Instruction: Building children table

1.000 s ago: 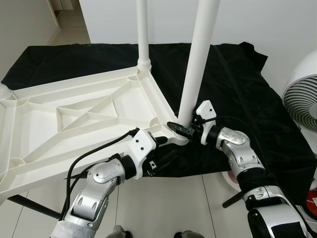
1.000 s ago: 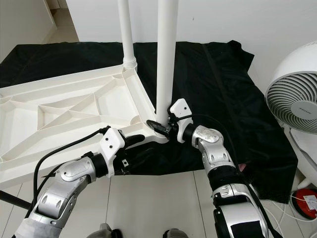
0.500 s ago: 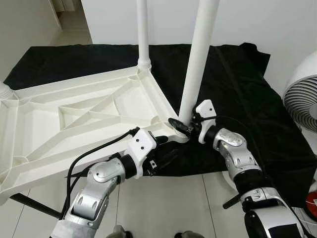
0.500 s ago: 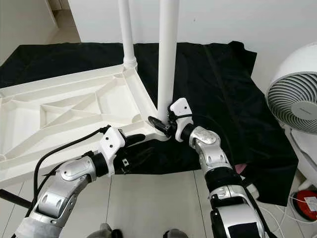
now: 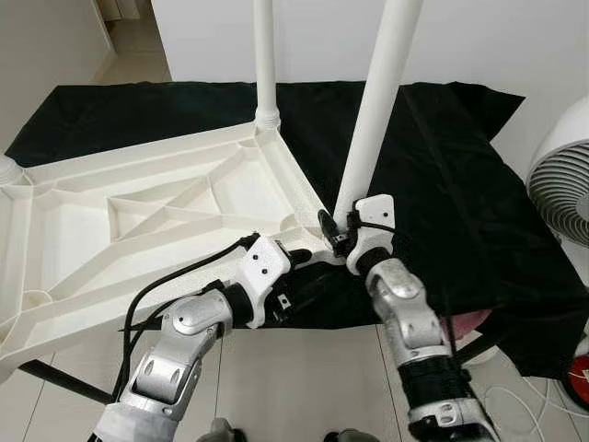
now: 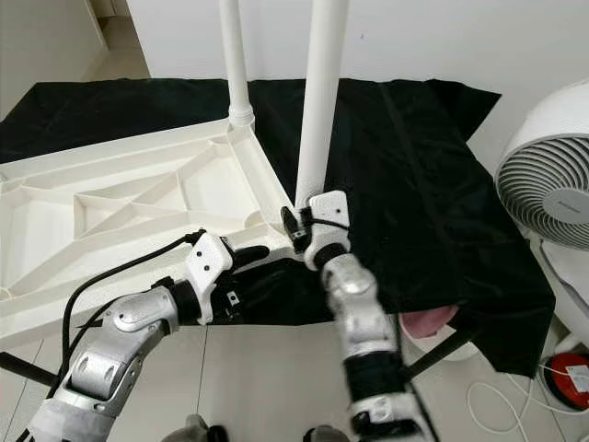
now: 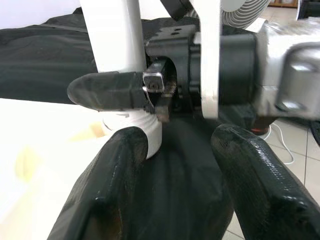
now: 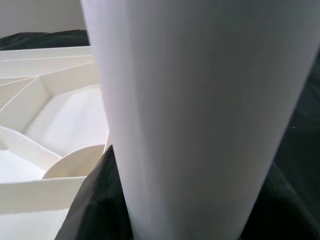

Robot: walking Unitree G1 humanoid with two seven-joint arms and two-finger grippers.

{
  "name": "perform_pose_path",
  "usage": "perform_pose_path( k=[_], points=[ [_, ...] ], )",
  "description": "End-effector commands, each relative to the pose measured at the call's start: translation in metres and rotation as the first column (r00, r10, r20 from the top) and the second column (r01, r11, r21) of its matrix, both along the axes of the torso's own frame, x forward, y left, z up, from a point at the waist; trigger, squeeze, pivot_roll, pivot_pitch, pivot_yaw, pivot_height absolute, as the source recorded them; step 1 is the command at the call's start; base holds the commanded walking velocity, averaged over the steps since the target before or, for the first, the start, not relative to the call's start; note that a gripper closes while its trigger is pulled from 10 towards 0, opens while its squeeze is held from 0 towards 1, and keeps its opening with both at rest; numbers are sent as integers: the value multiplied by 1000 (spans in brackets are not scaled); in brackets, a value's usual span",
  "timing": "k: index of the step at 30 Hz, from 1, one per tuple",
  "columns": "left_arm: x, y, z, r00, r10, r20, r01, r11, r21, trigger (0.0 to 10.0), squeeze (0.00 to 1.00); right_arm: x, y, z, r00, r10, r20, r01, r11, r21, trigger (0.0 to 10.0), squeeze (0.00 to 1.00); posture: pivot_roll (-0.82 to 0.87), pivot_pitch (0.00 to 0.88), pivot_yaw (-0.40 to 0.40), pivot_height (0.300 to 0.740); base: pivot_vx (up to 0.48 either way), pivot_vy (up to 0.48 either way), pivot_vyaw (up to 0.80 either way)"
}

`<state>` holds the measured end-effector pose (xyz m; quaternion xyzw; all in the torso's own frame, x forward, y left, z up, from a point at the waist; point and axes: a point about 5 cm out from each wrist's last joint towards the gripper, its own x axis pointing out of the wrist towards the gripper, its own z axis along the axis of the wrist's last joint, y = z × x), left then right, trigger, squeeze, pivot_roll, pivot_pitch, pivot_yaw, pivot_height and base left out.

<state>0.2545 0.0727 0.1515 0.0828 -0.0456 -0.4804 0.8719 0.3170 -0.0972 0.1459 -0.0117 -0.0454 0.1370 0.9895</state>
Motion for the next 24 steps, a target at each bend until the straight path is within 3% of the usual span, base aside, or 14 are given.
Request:
perform_pose_path(
  k=[1,6,7,8,13,16,18,19,20,24],
  points=[
    [2,0,-1,1000,29,0,-29,1000,-3,10000,0,-5,3,-14,996,-52,-72,52,999,4,10000,0,-76,62,48,740,0,0,0],
    [2,1,0,1000,30,1,-30,1000,-4,10000,0,-7,8,-13,995,-65,-70,65,998,4,10000,0,-76,62,48,740,0,0,0],
    [2,1,0,1000,30,0,-30,1000,-3,10000,0,-8,9,-10,996,-73,-57,74,997,12,10000,63,-76,64,50,740,0,0,0],
    [2,1,-1,1000,30,-1,-30,1000,-3,10000,0,-9,9,-6,997,-65,-49,66,998,25,10000,1000,-76,64,49,740,0,0,0],
    [2,1,-1,1000,29,-1,-29,1000,-2,10000,0,-10,9,-2,998,-55,-40,56,998,32,10000,1000,-77,63,47,740,0,0,0],
    [2,2,-1,1000,30,0,-30,1000,-2,10000,0,-9,6,2,999,30,-38,-28,999,43,10000,1000,-75,61,42,740,0,0,0],
    [2,2,-1,1000,30,0,-30,1000,-2,10000,0,-9,6,2,999,30,-38,-28,999,43,10000,1000,-75,61,42,740,0,0,0],
    [2,2,-1,1000,31,0,-31,1000,-2,10000,0,-7,2,4,995,90,-36,-89,996,19,10000,1000,-73,55,38,740,0,0,0],
    [1,2,-1,1000,31,1,-31,1000,-3,10000,0,-5,-2,5,990,135,-37,-135,991,1,10000,0,-71,54,37,740,0,0,0],
    [1,1,-1,999,33,2,-33,999,-3,10000,0,-1,-9,5,971,234,-51,-236,971,-38,10000,0,-70,52,37,740,0,0,0]
  ],
)
